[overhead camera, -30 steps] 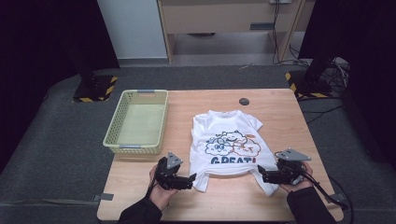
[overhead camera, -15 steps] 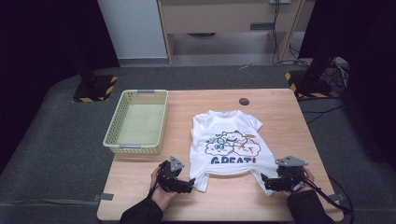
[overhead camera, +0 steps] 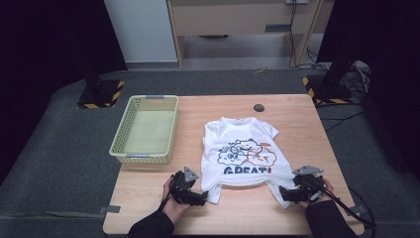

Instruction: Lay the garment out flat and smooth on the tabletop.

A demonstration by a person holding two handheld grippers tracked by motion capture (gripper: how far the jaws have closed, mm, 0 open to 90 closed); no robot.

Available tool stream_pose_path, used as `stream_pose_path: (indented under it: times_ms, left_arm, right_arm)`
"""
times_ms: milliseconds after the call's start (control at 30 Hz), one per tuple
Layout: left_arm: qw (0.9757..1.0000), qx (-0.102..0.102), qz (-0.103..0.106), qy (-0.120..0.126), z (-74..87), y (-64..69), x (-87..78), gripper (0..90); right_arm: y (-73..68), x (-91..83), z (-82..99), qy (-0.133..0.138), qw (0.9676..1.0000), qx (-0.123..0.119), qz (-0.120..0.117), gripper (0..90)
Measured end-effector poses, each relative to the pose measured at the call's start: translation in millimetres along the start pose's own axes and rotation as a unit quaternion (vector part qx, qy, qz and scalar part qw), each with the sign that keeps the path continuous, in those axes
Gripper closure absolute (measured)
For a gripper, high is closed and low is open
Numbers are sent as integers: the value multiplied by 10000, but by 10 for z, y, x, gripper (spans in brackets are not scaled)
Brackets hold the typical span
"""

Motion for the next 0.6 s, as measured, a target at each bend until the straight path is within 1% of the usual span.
stream_pose_path:
  times_ms: [100, 167, 233, 267, 367, 467, 533, 600]
  left_arm:
    - [10000, -4, -29, -5, 4, -6, -6, 49]
    - [10000, 13, -84, -27, 7, -21, -17, 50]
    - [9999, 14, -129, -25, 10, -38, -24, 50]
    - [9999, 16, -151, -23, 10, -52, -26, 51]
    - [9998, -4, -202, -1, 7, -99, -21, 50]
    - [9997, -59, -243, 32, 2, -151, -10, 50]
    - [9996, -80, -274, 50, -3, -183, -3, 50]
    - [9995, -88, -296, 78, -9, -211, 6, 50]
  right_arm:
    - [-1, 12, 18, -109, 9999, -72, 56, 26]
    - [7, 17, 30, -184, 9997, -129, 111, 20]
    - [14, 16, 35, -202, 9997, -109, 98, 17]
    - [21, 17, 36, -198, 9997, -117, 106, 17]
    - [58, 26, 48, -209, 9998, -9, 57, 7]
    - [111, 25, 59, -182, 9998, -14, 75, 5]
    - [135, 29, 64, -173, 9998, 3, 43, 4]
    - [154, 36, 57, -145, 9999, -49, 73, 3]
Point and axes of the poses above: each handheld gripper's, and its own axes: x roughly forward along the jaws, z roughly out of its underside, y roughly to its right, the point moved 3 cm from there along x, roughly forward along the jaws, and after that the axes turned 2 degrees about y, right-handed, at the moved point
